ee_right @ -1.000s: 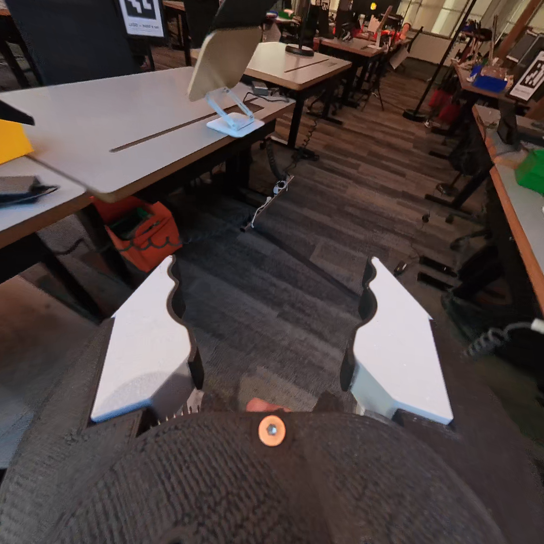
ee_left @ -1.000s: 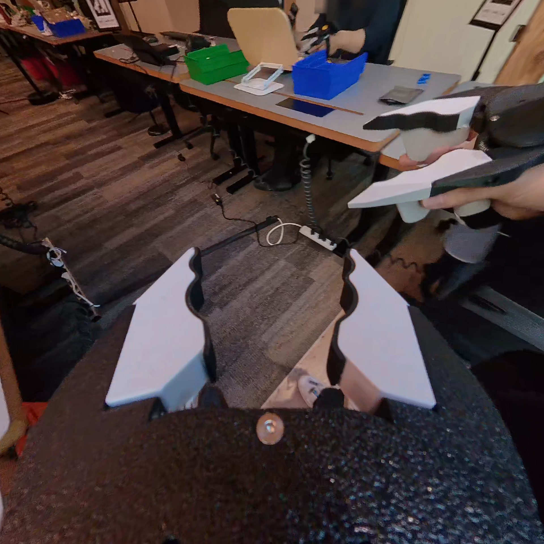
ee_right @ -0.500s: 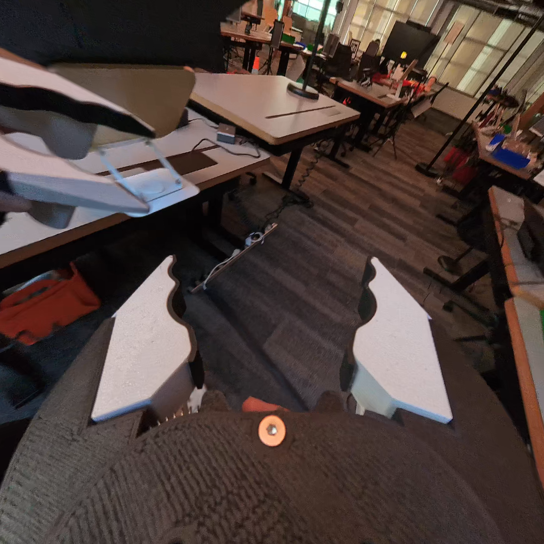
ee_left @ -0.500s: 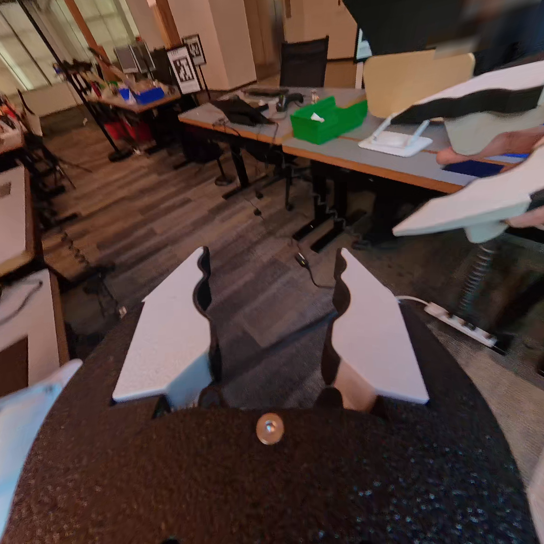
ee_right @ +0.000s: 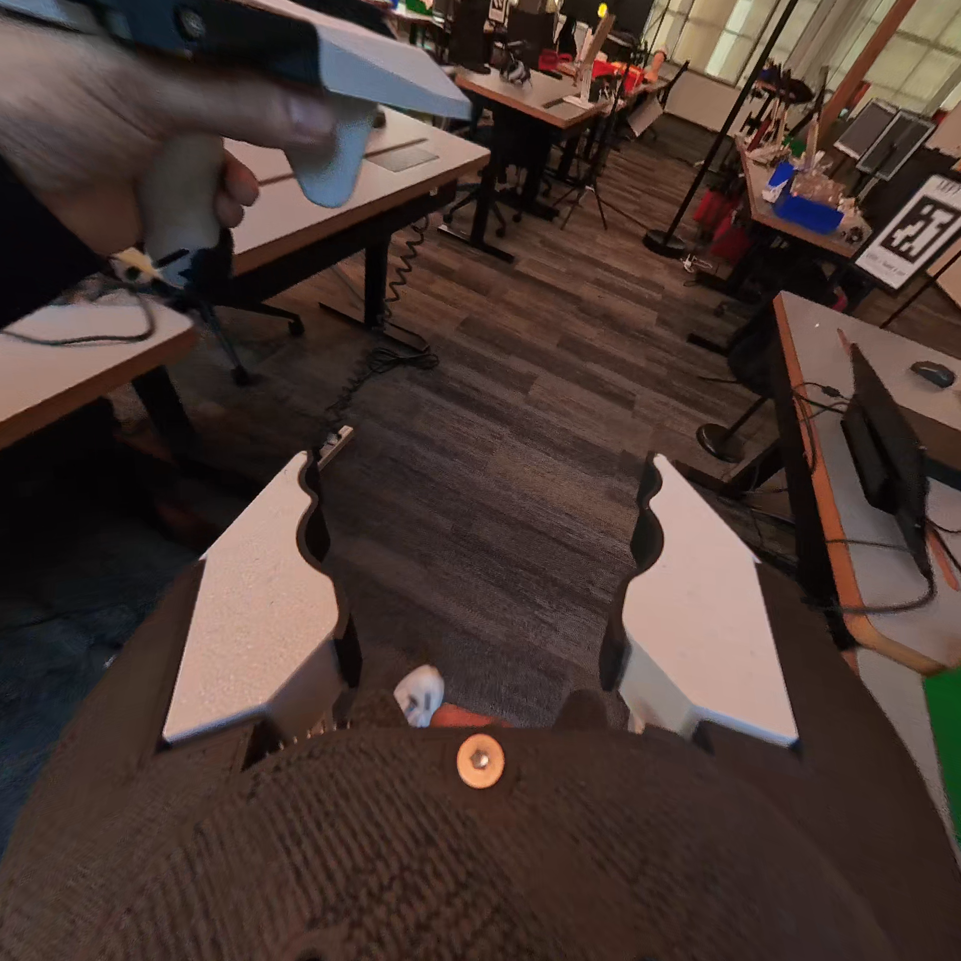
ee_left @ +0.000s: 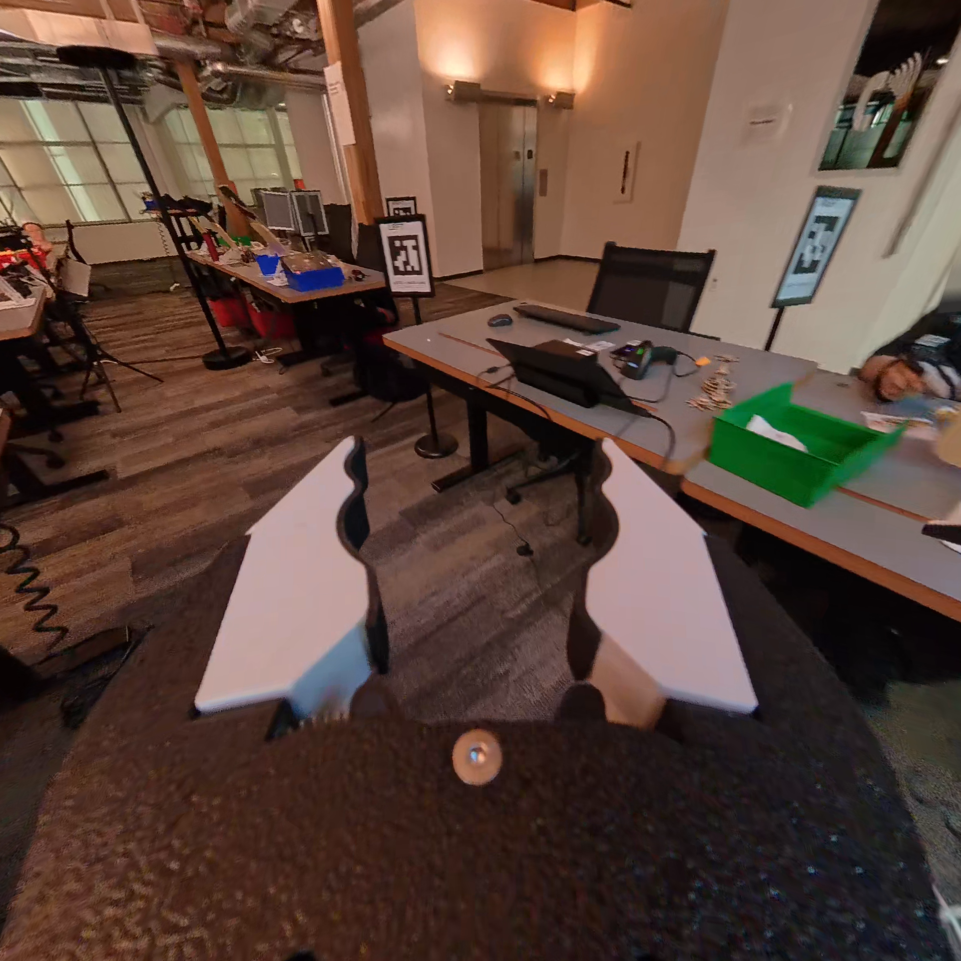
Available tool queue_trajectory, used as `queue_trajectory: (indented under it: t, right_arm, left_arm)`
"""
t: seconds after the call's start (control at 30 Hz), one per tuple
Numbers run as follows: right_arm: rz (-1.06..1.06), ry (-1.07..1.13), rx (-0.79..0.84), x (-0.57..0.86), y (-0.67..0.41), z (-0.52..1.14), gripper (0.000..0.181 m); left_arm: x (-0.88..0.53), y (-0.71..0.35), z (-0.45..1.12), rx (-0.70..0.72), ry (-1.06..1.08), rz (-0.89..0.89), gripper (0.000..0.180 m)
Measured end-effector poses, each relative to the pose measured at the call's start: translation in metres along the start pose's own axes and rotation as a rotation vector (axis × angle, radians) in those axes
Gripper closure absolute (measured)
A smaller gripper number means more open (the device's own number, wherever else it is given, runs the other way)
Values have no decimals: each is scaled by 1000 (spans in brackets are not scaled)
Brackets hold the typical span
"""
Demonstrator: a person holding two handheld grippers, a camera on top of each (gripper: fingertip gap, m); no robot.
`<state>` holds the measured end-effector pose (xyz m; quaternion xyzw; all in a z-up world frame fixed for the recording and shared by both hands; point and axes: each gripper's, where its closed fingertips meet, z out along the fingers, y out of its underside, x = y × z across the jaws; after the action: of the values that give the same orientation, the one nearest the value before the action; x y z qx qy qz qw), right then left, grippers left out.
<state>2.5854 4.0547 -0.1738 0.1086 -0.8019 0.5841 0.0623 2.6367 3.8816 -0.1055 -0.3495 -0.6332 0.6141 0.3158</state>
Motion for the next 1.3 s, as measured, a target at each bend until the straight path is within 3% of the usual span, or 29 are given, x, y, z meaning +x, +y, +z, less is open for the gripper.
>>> queue_trajectory:
  t: [0.03, 0.23, 0.4, 0.63, 0.87, 1.13, 1.3]
  right_arm:
    - [6, -7, -2, 18, 2, 35, 61]
    - [7, -125, 9, 125, -7, 277, 62]
    - [-29, -239, 14, 190, -82, 469, 61]
    - [-92, -342, 80, 268, -159, 740, 60]
    - [-133, -298, -11, 384, -191, 981, 55]
    - [-57, -170, -140, 537, -204, 1185, 57]
    - [60, -124, -80, 635, -225, 1379, 57]
  left_arm:
    - [-22, 9, 26, -2, -6, -4, 96]
    - [-167, 62, 167, -132, -22, 34, 91]
    - [-290, 68, 243, -237, -110, -1, 87]
    - [-468, 97, 399, -262, -173, -64, 88]
    - [-652, 80, 652, -231, -35, -107, 88]
    - [-794, 46, 920, -260, 202, 1, 88]
    - [-905, 71, 1095, -284, 192, 38, 89]
